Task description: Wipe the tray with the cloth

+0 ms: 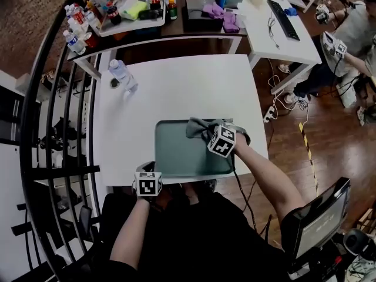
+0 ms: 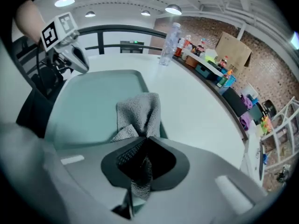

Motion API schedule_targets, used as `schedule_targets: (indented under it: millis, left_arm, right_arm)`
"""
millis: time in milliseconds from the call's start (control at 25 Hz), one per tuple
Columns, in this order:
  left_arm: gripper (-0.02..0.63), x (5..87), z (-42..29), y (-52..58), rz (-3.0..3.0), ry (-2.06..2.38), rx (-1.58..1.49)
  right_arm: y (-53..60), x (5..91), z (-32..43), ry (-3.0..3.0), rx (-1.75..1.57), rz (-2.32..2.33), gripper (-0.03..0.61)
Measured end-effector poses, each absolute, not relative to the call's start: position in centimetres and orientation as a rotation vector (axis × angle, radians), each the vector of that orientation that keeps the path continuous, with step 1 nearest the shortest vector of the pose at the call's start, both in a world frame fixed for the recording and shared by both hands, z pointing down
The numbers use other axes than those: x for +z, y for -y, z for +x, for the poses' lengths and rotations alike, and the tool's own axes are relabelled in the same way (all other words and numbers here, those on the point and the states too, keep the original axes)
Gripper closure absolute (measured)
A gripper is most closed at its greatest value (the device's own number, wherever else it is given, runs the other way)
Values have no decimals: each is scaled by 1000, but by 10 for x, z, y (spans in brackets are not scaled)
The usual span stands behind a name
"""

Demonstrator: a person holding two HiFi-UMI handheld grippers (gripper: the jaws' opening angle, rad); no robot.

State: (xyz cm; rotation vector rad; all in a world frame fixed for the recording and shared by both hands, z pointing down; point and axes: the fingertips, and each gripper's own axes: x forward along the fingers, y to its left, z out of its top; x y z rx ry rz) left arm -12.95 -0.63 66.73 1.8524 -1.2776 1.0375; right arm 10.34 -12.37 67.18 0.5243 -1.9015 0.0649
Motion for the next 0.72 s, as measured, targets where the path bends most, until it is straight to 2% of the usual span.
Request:
schedule_targets:
  millis: [160,560,720]
  left_arm:
    - [592,667,-120,7,1844,1259,975]
    - [592,666,-127,7,1819,1307,919]
    - [592,667,-127,6,1817,1310,919]
  right_arm:
    - [136,673,130,1875,91,553,558]
    - [-16,676,118,1970,140,312,558]
    - [-39,678,115,1978,115,245,558]
